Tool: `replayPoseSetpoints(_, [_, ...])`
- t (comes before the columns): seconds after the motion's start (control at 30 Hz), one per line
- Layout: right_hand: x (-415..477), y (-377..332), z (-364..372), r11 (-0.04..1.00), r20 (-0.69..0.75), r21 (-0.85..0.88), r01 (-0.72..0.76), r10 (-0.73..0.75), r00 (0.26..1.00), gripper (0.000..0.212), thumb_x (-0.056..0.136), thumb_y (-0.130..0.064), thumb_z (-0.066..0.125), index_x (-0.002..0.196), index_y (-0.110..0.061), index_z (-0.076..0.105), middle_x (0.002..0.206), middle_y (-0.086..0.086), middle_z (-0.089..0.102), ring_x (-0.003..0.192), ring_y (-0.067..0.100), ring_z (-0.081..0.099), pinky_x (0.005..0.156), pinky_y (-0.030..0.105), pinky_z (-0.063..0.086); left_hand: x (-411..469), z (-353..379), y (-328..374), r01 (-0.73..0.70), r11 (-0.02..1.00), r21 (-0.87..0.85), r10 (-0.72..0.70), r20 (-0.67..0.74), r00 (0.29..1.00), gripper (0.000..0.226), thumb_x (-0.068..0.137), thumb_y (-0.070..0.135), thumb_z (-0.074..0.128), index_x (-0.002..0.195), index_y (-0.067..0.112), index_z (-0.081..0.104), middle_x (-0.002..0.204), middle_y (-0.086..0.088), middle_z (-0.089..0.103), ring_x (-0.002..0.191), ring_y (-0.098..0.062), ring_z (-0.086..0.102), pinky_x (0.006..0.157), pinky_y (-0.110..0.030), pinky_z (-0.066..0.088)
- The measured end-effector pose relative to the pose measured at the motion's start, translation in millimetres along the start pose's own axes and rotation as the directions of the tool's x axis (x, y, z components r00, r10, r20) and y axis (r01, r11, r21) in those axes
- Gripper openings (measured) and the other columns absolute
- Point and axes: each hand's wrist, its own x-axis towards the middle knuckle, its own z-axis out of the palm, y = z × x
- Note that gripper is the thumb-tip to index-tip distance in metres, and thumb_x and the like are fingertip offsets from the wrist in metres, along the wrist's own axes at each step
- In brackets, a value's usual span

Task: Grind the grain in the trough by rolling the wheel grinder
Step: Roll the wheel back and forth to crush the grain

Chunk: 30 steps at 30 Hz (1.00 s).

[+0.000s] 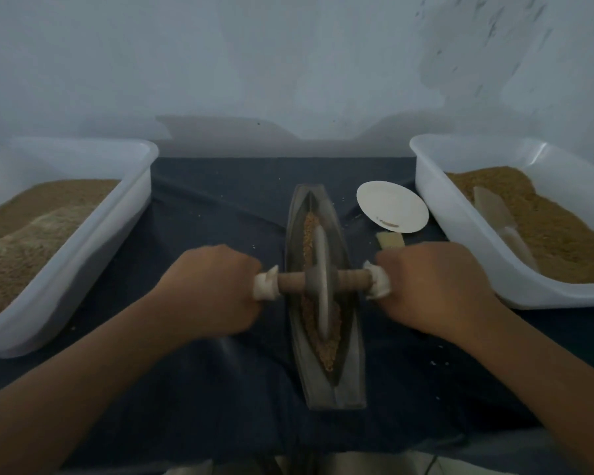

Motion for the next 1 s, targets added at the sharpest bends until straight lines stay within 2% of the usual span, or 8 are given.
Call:
replayPoseSetpoints(0.1, [18.5,6.5,7.5,0.999,0.049,0.034,-0.017,0.015,0.999,0.033,0.085,-0.055,0.043,0.061,-0.033,0.038,0.053,-0.012,0.042,0.045,0.006,0.041,0.046,0.025,0.030,15.9,5.0,-1.1,0.080,0.997,-0.017,-0.079,0.038,0.996,0.032,0.080,0.056,0.052,0.065,0.028,0.049,0.059,0.012,0.048,0.050,-0.008,0.043,0.049,-0.026,0.031])
replayPoseSetpoints(0.23, [89.0,20.2,22.1,0.985,0.049,-0.098,-0.139,0.144,0.988,0.034,0.096,-0.044,0.060,0.068,-0.029,0.049,0.063,-0.008,0.049,0.059,0.014,0.053,0.054,0.029,0.031,83.2,-1.9,-7.4,0.226,0.974,-0.011,-0.226,-0.025,0.974,0.035,0.083,0.054,0.053,0.069,0.022,0.053,0.076,0.003,0.063,0.068,-0.026,0.060,0.063,-0.033,0.045])
replayPoseSetpoints(0.33, [104.2,19.7,20.9,0.972,0.078,-0.139,-0.190,0.202,0.976,0.029,0.092,-0.040,0.066,0.070,-0.025,0.056,0.065,-0.009,0.050,0.059,0.017,0.052,0.054,0.031,0.038,94.0,-7.4,-10.1,0.233,0.971,-0.061,-0.230,0.056,0.972,0.032,0.089,0.051,0.058,0.075,0.022,0.060,0.086,-0.001,0.070,0.080,-0.030,0.067,0.067,-0.034,0.050])
replayPoseSetpoints(0.43, [61.9,16.9,16.9,0.986,0.236,-0.023,-0.164,0.165,0.958,0.029,0.099,-0.049,0.054,0.080,-0.029,0.062,0.074,-0.015,0.055,0.073,0.013,0.063,0.063,0.033,0.044,54.6,-6.0,-5.6,0.105,0.994,-0.008,-0.105,0.038,0.994,0.028,0.082,0.047,0.059,0.064,0.027,0.050,0.066,0.009,0.056,0.059,-0.020,0.055,0.056,-0.030,0.042])
replayPoseSetpoints(0.57, [-5.8,6.3,2.7,0.987,0.199,0.017,-0.160,0.153,0.968,0.039,0.080,-0.069,0.040,0.057,-0.038,0.047,0.047,-0.014,0.043,0.041,-0.003,0.040,0.041,0.020,0.022,6.0,-18.8,6.8,-0.129,0.974,0.184,0.171,-0.232,0.958,0.048,0.057,0.051,0.065,0.052,0.033,0.020,0.044,0.016,0.018,0.039,0.002,0.010,0.048,-0.013,0.008])
replayPoseSetpoints(0.67, [7.3,10.2,12.8,0.975,0.328,0.074,-0.208,0.173,0.929,0.032,0.082,-0.064,0.050,0.065,-0.036,0.052,0.060,-0.013,0.055,0.053,-0.001,0.048,0.049,0.023,0.030,30.5,-15.6,4.0,-0.097,0.988,0.123,0.107,-0.075,0.991,0.034,0.069,0.050,0.058,0.054,0.028,0.038,0.049,0.012,0.038,0.041,-0.009,0.033,0.046,-0.020,0.024])
replayPoseSetpoints(0.77, [55.6,15.9,27.6,0.965,0.205,-0.005,-0.262,0.258,0.944,0.036,0.093,-0.057,0.051,0.068,-0.031,0.056,0.066,-0.009,0.058,0.060,0.009,0.054,0.054,0.029,0.037,80.5,-19.7,-6.0,0.061,0.996,0.060,-0.062,0.016,0.998,0.033,0.083,0.051,0.057,0.064,0.025,0.051,0.065,0.008,0.053,0.061,-0.023,0.055,0.059,-0.031,0.046])
replayPoseSetpoints(1.0, [51.7,10.1,8.8,0.969,0.203,-0.105,-0.224,0.241,0.949,0.033,0.092,-0.054,0.057,0.069,-0.031,0.049,0.065,-0.007,0.050,0.057,0.009,0.043,0.052,0.030,0.031,51.7,-10.7,-5.5,0.083,0.996,-0.024,-0.081,0.081,0.993,0.027,0.079,0.049,0.056,0.069,0.024,0.059,0.068,0.007,0.059,0.061,-0.018,0.057,0.054,-0.028,0.040])
